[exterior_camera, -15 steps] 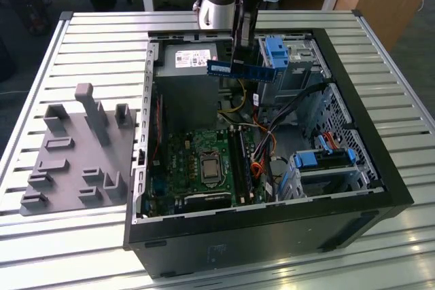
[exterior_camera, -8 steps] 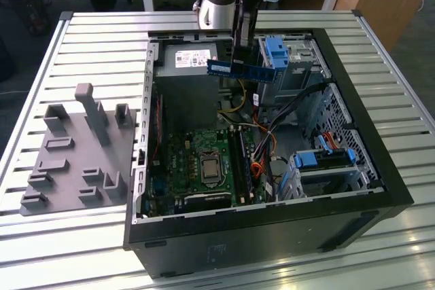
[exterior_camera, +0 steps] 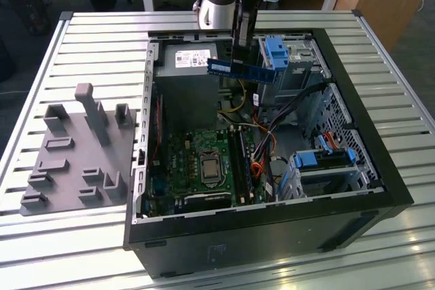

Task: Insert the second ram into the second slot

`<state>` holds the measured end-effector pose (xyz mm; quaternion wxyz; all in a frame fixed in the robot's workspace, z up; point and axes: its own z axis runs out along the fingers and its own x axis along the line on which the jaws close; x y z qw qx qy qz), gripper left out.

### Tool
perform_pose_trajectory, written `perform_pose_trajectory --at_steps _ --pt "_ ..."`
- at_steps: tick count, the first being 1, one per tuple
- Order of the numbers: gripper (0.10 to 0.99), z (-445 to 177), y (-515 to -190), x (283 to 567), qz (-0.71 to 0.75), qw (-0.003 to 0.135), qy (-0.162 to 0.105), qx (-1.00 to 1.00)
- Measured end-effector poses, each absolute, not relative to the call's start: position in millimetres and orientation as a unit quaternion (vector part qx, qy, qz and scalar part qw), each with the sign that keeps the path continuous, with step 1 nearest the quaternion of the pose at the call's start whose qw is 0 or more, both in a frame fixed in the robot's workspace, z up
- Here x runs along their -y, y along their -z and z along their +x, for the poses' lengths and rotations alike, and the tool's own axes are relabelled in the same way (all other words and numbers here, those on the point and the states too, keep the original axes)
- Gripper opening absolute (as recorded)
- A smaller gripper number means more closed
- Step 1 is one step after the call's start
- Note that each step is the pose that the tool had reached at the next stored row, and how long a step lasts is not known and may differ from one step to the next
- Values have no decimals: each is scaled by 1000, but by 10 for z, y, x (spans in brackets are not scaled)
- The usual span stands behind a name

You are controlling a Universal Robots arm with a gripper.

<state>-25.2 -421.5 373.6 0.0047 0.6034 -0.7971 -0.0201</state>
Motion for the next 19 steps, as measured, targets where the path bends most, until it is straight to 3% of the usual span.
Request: perform_pose_trajectory --at_steps 19 --pt "137 -252 -3732 4215 477 2 20 879"
